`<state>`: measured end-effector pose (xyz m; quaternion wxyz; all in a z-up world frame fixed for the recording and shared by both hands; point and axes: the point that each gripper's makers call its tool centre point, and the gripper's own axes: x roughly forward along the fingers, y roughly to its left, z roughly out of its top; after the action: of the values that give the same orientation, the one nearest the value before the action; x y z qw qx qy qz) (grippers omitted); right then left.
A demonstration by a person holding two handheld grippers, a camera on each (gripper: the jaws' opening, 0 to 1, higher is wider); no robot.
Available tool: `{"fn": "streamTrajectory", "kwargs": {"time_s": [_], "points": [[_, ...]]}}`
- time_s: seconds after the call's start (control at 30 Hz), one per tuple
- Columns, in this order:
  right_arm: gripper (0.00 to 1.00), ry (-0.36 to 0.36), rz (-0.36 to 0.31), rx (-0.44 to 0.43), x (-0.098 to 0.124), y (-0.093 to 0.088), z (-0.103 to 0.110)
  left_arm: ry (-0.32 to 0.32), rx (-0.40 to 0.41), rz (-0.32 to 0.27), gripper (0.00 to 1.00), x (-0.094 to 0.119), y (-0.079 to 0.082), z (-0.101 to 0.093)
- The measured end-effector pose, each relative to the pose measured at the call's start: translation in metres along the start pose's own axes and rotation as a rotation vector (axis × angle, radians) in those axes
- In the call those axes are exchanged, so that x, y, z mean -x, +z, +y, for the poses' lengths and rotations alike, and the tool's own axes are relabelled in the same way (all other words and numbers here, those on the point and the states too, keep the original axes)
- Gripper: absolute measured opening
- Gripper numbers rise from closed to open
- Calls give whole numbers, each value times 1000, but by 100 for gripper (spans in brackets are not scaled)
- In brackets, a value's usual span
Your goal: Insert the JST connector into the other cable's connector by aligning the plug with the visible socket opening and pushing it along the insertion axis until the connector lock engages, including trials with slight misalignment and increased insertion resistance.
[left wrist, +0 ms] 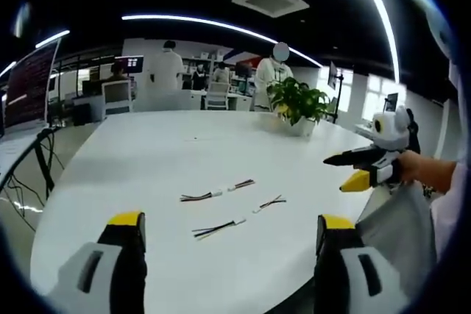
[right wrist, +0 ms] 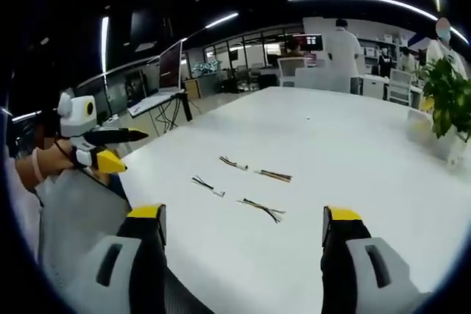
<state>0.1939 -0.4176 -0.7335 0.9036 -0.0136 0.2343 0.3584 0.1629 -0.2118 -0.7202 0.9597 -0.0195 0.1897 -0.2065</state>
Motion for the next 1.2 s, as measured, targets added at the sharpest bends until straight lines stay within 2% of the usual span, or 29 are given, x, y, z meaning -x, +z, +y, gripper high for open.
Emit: {"fn": "streamTrajectory", "kwargs": {"time_s": [0.17, 0.4, 0.6, 0.8, 1.07, 1.2], "points": [[85, -4, -4, 14, 1, 3, -6, -1, 2, -2, 94, 0, 1, 1], [80, 9, -15, 27, -2, 8, -10, 1, -49, 16, 94, -4, 5, 2], [77, 17, -29, 48, -5, 16, -15, -2, -51, -10, 93, -12, 18, 11], [73, 42, -49, 22, -10, 24, -19, -3, -74, -24, 92, -22, 31, 18], [70, 53, -66, 40, -21, 37, -27, -16, -158, -18, 92, -43, 42, 24], [70, 55, -60, 74, -27, 43, -31, -38, -224, 15, 92, -53, 40, 22]]}}
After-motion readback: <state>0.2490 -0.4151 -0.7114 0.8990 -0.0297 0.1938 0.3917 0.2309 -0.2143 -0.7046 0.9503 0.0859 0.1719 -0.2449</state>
